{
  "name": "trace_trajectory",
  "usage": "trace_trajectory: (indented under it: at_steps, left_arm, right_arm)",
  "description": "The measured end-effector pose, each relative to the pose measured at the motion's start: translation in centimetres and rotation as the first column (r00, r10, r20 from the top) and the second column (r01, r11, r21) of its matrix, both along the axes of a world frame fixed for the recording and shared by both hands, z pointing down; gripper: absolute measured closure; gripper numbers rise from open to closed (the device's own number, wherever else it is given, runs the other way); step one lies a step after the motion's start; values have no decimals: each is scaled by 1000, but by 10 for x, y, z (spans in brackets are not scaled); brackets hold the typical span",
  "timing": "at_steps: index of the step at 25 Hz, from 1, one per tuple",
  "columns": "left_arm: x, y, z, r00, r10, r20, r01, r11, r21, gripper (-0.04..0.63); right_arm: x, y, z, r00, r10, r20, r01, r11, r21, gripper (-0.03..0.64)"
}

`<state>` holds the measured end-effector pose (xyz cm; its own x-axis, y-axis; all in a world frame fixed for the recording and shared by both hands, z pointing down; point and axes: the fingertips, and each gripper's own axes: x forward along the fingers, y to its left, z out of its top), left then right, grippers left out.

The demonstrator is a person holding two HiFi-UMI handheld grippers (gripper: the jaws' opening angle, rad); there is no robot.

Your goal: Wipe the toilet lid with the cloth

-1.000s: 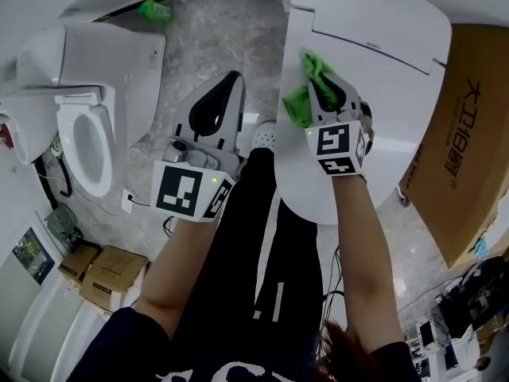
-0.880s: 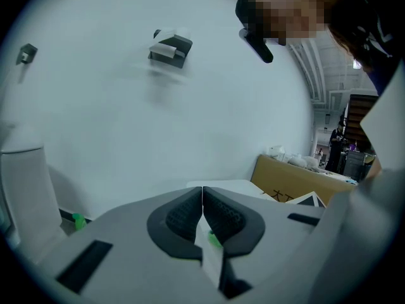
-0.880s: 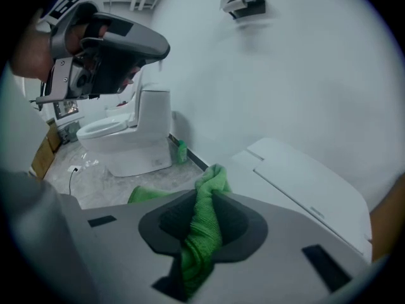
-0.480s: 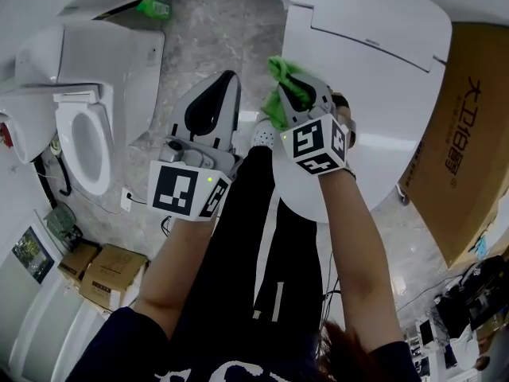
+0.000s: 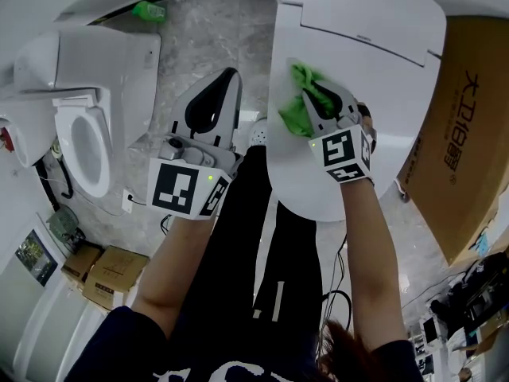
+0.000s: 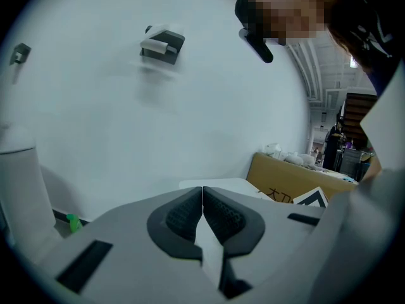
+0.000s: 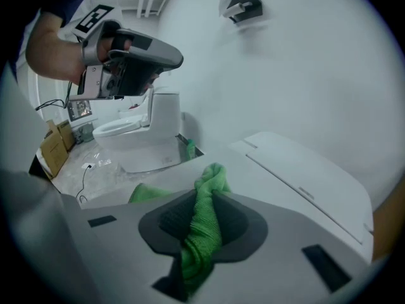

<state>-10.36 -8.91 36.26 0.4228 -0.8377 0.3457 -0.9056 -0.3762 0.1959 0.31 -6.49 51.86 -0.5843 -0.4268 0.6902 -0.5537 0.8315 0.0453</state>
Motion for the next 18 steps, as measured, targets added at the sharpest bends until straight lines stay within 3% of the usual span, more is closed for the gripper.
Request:
trace_trajectory:
  at_steps: [9,18]
  left_arm:
    - [18,0,-1,999,33,-2,-33,999,0,574]
    - [29,6,-2,999,51,1,-51,999,2,574]
  right_arm:
    - [129,1,3,974,218,-64,-217,976,18,534]
    - [252,16,9,879,461,-122,-460,887,38,534]
